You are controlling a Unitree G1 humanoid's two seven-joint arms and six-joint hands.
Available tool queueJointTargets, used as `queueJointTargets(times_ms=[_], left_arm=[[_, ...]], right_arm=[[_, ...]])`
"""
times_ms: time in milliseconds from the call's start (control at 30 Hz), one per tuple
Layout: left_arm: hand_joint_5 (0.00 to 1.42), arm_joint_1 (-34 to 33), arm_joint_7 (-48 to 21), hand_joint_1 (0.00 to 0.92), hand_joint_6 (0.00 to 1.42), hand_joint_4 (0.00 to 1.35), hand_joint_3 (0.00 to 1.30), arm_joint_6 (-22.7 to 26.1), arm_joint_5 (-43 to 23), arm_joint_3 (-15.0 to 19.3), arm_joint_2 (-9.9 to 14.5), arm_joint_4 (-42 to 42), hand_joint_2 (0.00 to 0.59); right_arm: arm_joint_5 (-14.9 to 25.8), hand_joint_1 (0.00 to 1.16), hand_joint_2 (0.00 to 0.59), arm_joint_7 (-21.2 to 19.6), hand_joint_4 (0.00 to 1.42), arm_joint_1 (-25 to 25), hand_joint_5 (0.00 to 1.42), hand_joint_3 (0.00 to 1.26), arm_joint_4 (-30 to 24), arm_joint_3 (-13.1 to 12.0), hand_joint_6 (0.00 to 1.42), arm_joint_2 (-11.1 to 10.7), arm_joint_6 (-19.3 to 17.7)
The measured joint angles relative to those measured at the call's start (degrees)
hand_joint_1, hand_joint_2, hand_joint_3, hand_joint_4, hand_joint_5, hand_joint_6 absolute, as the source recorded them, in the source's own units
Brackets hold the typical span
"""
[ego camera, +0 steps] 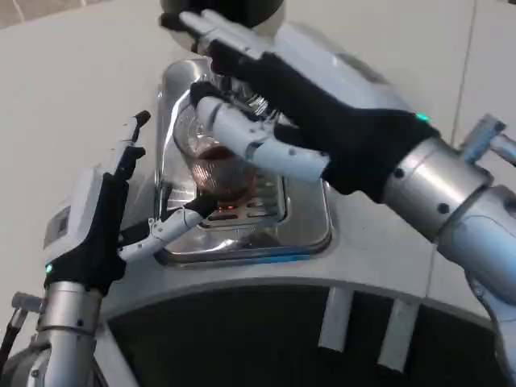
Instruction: Grasp the cup under the faucet to collect the drink, then remove the cup.
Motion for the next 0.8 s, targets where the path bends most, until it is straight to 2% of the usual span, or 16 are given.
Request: queueJointTargets(times_ms=[167,300,433,533,633,800], left_arm=[[0.19,-0.4,0.0,0.188,0.17,0.00,0.07,-0.2,0.0,-0.5,0.0,1.1,0.034],[0.19,-1.4,0.0,0.178,0.17,0.00,0.06,-0.4,0.0,-0.8,0.1,1.8,0.035],[0.19,-1.7,0.0,0.174,0.17,0.00,0.05,-0.7,0.0,-0.8,0.4,2.2,0.029],[0.19,-1.8,0.0,0.173,0.17,0.00,0.05,-0.9,0.0,-0.9,0.4,2.3,0.028],[0.19,-1.9,0.0,0.170,0.17,0.00,0.05,-0.9,0.0,-0.9,0.6,2.4,0.028],[0.19,-2.0,0.0,0.163,0.17,0.00,0.05,-0.9,0.0,-1.1,0.6,2.7,0.028]], right_arm=[[-1.3,0.00,0.586,-2.0,0.00,1.7,0.00,0.01,-0.7,-0.4,0.00,0.4,0.1],[-4.6,0.00,0.586,-3.8,0.00,5.1,0.00,0.00,-3.4,-1.2,0.00,0.4,0.1],[-6.9,0.00,0.586,-3.2,0.00,7.7,0.00,0.00,-6.6,-3.0,0.00,-0.8,1.4],[-8.8,0.00,0.586,-3.1,0.00,12.0,0.00,0.00,-9.8,-4.5,0.00,-2.0,0.4],[-11.5,0.00,0.586,-3.1,0.00,18.2,0.00,0.00,-12.8,-7.5,0.00,-3.2,0.0],[-12.4,0.00,0.586,-2.5,0.00,23.4,0.00,0.00,-15.9,-10.2,0.00,-3.3,0.0]])
